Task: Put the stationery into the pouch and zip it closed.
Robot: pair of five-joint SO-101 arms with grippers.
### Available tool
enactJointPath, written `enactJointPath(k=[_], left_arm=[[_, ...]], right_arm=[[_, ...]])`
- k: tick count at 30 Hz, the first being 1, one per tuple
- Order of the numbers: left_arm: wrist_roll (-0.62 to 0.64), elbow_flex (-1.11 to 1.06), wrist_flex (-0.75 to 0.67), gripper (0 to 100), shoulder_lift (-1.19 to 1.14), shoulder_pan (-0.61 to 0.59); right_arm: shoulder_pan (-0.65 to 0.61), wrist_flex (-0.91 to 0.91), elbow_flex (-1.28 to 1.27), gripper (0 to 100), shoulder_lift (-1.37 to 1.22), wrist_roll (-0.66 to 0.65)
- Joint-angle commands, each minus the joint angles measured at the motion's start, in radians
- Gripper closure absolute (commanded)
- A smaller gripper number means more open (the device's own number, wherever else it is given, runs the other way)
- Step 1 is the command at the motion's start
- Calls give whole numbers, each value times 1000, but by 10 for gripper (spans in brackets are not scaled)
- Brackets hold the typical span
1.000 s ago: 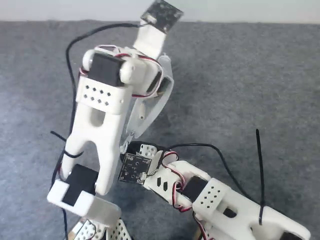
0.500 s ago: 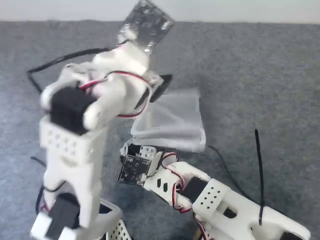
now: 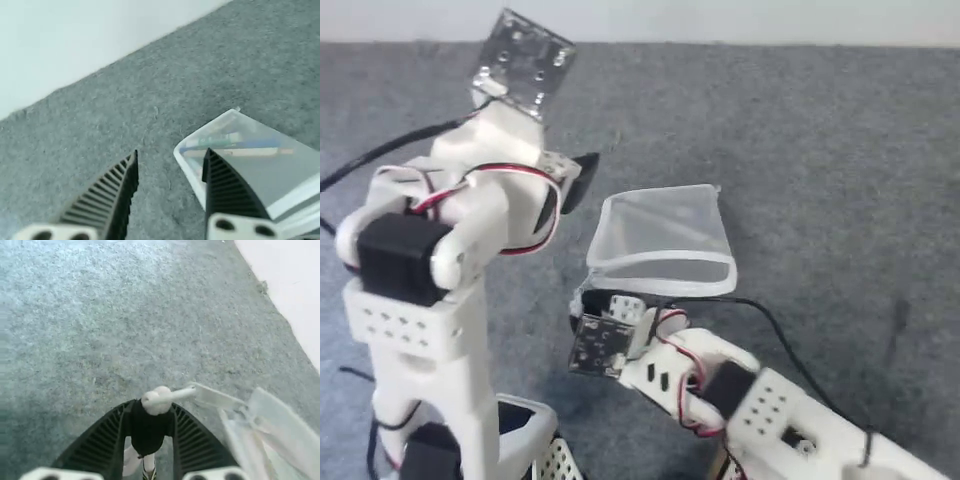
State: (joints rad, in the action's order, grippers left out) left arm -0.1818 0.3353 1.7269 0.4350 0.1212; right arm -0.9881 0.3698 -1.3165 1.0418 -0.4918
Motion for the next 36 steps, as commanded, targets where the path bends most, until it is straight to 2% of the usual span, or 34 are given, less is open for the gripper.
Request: enactJointPath(k=[1, 11, 20, 25, 33, 36], left_arm=[[17, -13, 25, 799, 55, -29], [25, -107, -5, 801, 60, -43], [23, -203, -18, 801, 60, -15], [17, -223, -12, 801, 60, 35], [18, -225, 6, 801, 61, 48], [18, -234, 29, 802, 61, 100]], right_arm=[[68, 145, 57, 994, 197, -11], [96, 344, 77, 994, 371, -6], [170, 602, 233, 994, 518, 38], [257, 627, 256, 994, 562, 60], [438, 633, 315, 994, 567, 117], [489, 634, 327, 994, 567, 117]])
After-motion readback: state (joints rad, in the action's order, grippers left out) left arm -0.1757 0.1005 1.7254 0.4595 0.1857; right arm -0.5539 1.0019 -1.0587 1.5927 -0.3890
